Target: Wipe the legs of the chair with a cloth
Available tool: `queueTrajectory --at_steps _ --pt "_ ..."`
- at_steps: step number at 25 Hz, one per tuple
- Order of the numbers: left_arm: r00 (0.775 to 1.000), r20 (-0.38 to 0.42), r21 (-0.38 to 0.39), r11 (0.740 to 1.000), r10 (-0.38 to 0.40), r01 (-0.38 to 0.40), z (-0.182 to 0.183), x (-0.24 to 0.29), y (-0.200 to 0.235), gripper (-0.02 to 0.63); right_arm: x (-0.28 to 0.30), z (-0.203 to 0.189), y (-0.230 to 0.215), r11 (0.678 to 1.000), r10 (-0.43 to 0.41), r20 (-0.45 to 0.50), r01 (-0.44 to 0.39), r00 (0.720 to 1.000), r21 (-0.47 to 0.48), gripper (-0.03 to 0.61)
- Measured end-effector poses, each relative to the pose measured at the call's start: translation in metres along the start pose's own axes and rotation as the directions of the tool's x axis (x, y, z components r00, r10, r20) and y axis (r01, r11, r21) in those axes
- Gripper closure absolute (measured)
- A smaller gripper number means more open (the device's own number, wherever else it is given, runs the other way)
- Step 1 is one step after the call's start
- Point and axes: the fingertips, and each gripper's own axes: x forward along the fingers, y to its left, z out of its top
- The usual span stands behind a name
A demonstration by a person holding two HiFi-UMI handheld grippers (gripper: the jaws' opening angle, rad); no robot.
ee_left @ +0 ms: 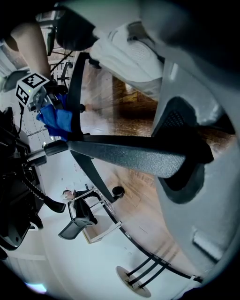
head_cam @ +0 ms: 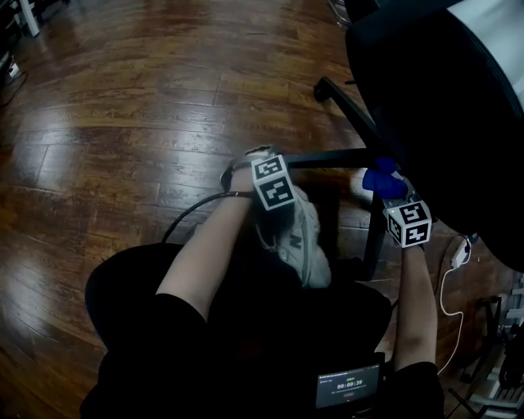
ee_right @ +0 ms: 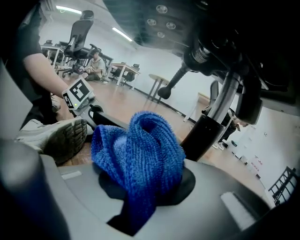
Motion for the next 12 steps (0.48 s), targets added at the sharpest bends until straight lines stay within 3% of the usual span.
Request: queueTrajectory --at_steps 4,8,12 --pt "1.000 -0.001 0.005 1.000 0.002 -0.002 -0.001 0.000 0.002 0.465 -0.009 -0.003 0.008 0.999 0.013 0.032 -0.015 0.999 0.050 0.499" --pt "1.000 -0.004 0.001 1.000 -0.006 0.006 -0.002 0.001 -0.001 0.465 -0.048 -0.031 0.059 0.987 0.158 -0.028 -0.157 0.987 0.033 0.499" --pt "1.000 -0.007 0.000 1.000 -0.004 0.004 -0.004 0.001 0.000 0.465 -0.105 -0.068 0.127 0.958 0.283 -0.144 -0.288 0.948 -0.013 0.499"
